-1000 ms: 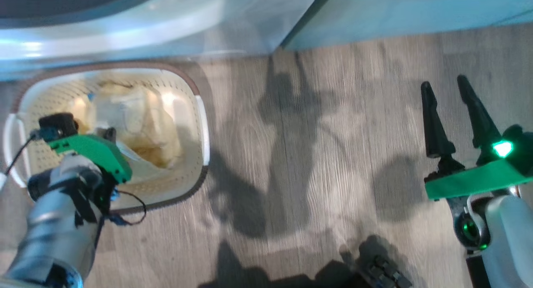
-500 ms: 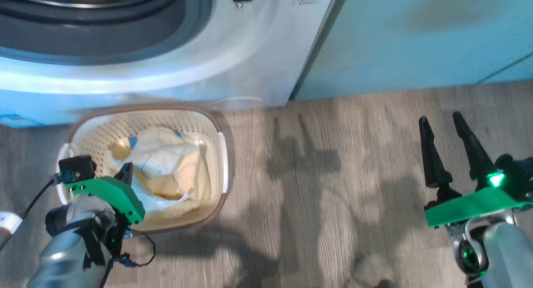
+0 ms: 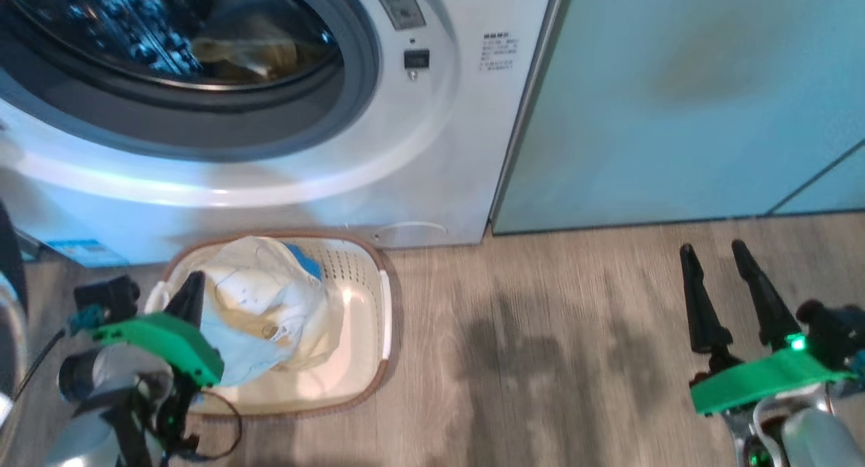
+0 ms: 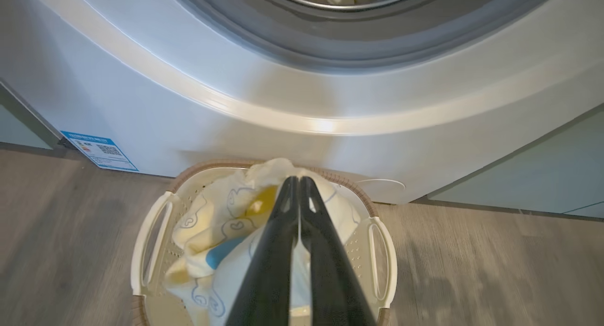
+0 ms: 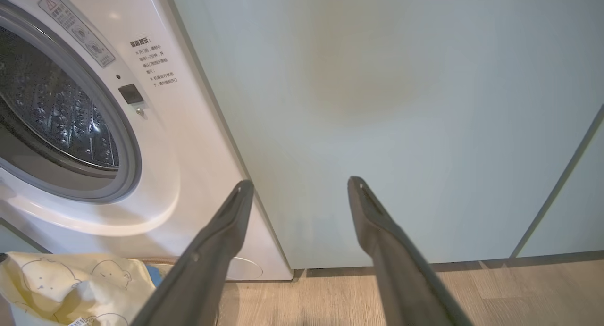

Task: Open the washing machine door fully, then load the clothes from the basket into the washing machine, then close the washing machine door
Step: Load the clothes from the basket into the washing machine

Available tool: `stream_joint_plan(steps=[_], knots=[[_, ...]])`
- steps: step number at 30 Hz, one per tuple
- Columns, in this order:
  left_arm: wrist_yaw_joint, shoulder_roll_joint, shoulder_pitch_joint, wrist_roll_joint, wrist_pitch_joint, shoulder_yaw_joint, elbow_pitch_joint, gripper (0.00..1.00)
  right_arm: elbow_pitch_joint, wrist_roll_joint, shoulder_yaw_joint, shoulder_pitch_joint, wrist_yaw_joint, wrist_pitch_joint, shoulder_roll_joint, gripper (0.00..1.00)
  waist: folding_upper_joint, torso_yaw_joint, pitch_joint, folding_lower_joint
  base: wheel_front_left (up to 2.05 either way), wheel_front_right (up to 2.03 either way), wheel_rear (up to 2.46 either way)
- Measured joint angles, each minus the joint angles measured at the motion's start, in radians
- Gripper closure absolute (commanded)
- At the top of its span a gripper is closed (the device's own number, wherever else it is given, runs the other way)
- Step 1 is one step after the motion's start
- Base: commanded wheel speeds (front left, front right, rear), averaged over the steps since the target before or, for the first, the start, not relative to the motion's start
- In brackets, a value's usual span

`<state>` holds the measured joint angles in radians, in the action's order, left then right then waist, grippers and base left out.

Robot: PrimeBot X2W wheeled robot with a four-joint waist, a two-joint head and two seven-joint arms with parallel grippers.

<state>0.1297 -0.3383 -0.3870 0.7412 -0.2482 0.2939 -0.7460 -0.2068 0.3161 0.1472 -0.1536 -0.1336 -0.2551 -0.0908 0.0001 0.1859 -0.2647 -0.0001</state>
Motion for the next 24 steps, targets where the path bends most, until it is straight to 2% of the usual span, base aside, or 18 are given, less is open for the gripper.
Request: stream_joint_plan(steps=[8, 14, 24], knots=[[0.000, 0.006, 0.140, -0.097, 0.000, -0.150, 0.173, 1.00, -0.007, 0.001, -0.013, 0.053, 0.000, 0.000, -0.001, 0.00, 0.0000, -0.020, 0.084, 0.0000, 0.00, 0.00, 0.00], [0.000, 0.033, 0.229, -0.146, 0.000, -0.260, 0.270, 1.00, -0.010, 0.010, -0.021, 0.097, 0.000, 0.000, -0.003, 0.00, 0.0000, -0.033, 0.135, 0.0000, 0.00, 0.00, 0.00], [0.000, 0.068, 0.304, -0.177, 0.000, -0.320, 0.410, 1.00, -0.010, 0.010, -0.024, 0.129, 0.000, 0.000, -0.004, 0.00, 0.0000, -0.055, 0.182, 0.0000, 0.00, 0.00, 0.00]])
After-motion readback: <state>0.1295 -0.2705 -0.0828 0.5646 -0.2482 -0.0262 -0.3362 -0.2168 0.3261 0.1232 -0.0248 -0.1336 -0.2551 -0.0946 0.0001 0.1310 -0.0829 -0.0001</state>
